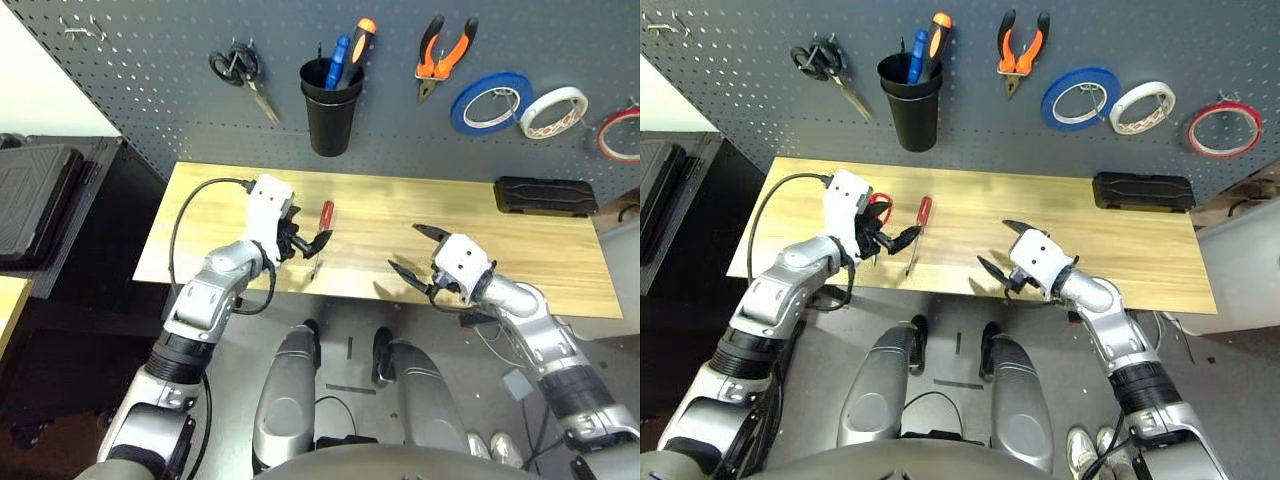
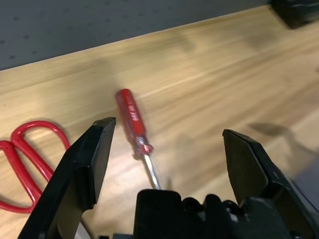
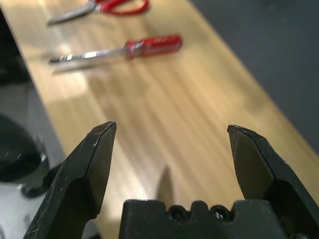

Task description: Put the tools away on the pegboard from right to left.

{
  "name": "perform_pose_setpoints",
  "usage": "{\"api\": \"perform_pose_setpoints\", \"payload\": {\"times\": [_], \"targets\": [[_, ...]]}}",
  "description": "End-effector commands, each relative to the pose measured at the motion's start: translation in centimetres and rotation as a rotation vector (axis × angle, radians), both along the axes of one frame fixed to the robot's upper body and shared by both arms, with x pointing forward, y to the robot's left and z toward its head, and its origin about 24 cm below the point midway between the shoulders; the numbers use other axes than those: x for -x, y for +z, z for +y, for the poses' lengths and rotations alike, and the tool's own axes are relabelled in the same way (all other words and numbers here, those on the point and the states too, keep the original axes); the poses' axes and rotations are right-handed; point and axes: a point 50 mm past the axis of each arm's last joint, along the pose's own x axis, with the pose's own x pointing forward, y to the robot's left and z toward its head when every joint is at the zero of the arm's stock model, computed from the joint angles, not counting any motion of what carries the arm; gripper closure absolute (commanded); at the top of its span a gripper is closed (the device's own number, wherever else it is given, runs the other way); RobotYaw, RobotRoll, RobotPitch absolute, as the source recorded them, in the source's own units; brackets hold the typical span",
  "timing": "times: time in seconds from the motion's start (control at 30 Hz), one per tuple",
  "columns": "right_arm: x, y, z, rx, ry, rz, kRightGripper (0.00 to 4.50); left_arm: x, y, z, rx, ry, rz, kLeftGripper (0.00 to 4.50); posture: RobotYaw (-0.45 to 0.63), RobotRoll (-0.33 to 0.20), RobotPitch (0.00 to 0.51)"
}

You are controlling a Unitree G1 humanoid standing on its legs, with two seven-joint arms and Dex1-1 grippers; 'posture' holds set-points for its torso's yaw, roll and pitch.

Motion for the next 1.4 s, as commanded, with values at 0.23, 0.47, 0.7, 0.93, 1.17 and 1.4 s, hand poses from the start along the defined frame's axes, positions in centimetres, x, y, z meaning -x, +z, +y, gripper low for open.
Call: {"api": "perform_pose_setpoints", "payload": {"times": [0.23, 0.47, 0.7, 0.93, 1.17, 1.4], "targets": [[1.9, -0.8, -0.8, 0.055, -0.071, 0.082, 0.03, -2.4, -2.8, -0.6, -0.058, 0.142, 0.096, 0.0, 0.12, 0.0, 0.383], [2.9, -0.3, -1.4, 0.061, -0.13, 0.091, 0.03, -3.4, -3.9, -1.7, -0.063, 0.149, 0.124, 0.0, 0.04, 0.0, 0.405], [3.6, 0.3, -1.8, 0.062, -0.17, 0.084, 0.03, -4.3, -4.9, -2.1, -0.077, 0.183, 0.163, 0.0, -0.02, 0.0, 0.401], [3.8, 0.9, -1.9, 0.05, -0.193, 0.069, 0.0, -4.7, -5.9, -0.8, -0.112, 0.28, 0.22, 0.94, -0.03, 0.0, 0.39], [3.1, 0.9, -1.5, 0.036, -0.185, 0.054, 0.0, -4.5, -6.2, -0.8, -0.112, 0.299, 0.222, 3.6, 0.0, 0.0, 0.372], [1.9, 0.5, -1.1, 0.024, -0.154, 0.046, 0.0, -2.7, -5.7, -1.8, -0.041, 0.242, 0.146, 3.59, 0.09, 0.0, 0.362]]}}
